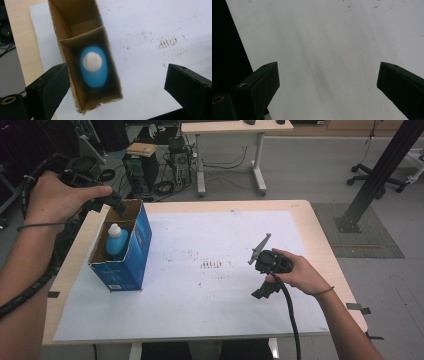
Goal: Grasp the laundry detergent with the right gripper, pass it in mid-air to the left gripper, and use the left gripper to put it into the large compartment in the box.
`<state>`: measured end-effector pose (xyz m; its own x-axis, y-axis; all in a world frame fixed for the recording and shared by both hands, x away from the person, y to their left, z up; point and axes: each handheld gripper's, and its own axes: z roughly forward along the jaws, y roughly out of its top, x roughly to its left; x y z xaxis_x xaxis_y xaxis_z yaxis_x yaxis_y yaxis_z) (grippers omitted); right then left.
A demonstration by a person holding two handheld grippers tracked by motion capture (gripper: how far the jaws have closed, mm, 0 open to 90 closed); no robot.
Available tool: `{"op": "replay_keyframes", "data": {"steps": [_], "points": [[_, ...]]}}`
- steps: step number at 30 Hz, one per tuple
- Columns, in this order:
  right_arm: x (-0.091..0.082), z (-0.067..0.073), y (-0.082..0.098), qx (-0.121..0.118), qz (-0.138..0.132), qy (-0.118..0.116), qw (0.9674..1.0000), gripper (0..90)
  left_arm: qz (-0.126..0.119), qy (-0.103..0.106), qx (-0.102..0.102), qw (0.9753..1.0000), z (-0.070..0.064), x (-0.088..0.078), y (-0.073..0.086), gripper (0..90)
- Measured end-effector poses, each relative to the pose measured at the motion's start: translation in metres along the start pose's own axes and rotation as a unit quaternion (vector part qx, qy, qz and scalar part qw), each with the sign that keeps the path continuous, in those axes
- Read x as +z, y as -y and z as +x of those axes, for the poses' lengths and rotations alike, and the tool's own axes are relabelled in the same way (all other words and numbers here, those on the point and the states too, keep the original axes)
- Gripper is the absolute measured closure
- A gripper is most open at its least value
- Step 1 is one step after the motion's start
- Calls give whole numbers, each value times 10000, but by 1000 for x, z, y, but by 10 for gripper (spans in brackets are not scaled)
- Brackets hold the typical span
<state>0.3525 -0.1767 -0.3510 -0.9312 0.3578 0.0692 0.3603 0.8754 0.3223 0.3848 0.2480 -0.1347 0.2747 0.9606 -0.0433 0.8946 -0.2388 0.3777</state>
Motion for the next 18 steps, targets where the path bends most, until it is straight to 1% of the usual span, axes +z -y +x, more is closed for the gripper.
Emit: {"op": "replay_keyframes", "data": {"steps": [1, 2, 3, 5, 6, 7, 8, 9, 10, 11, 12, 13, 15, 16, 17, 18], "points": [[0, 0, 0, 0, 0, 0, 10000, 45, -32, 44, 50, 10000, -4, -2, 0, 59], [0, 0, 0, 3, -5, -1, 10000, 45, -46, 65, 150, 9999, -10, -4, -1, 58], [0, 0, 0, 3, -5, -1, 10000, 45, -46, 65, 150, 9999, -10, -4, -1, 58], [0, 0, 0, 43, 2, -1, 10000, 45, -61, 94, 258, 9996, -15, -5, -1, 57], [0, 0, -1, 52, 9, 0, 10000, 45, -68, 130, 340, 9993, -20, -6, -2, 58], [0, 0, -1, 52, 9, 0, 10000, 45, -68, 130, 340, 9993, -20, -6, -2, 54], [-1, 0, -2, 53, 26, 17, 10000, 45, -96, 215, 403, 9989, -24, -6, -4, 54], [-1, 0, -2, 53, 26, 17, 10000, 45, -96, 215, 403, 9989, -24, -6, -4, 52], [-2, 1, -2, 59, 13, 7, 10000, 45, -103, 221, 498, 9985, -29, -4, -5, 52], [-2, 1, -2, 59, 13, 7, 10000, 45, -103, 221, 498, 9985, -29, -4, -5, 50], [-4, 1, -3, 73, 23, 23, 10000, 44, -93, 243, 519, 9983, -30, -3, -6, 50], [-4, 1, -3, 76, 24, 18, 10000, 45, -87, 298, 628, 9975, -36, 3, -9, 50], [-6, 1, -4, 87, 40, 16, 10000, 45, -87, 298, 628, 9975, -36, 3, -9, 51], [-6, 1, -4, 87, 40, 16, 10000, 44, -102, 326, 656, 9973, -38, 5, -10, 51], [-6, 1, -4, 92, 39, 12, 9999, 44, -75, 377, 710, 9967, -43, 15, -15, 50], [-6, 1, -4, 92, 39, 12, 9999, 44, -75, 377, 710, 9967, -43, 15, -15, 54]]}}
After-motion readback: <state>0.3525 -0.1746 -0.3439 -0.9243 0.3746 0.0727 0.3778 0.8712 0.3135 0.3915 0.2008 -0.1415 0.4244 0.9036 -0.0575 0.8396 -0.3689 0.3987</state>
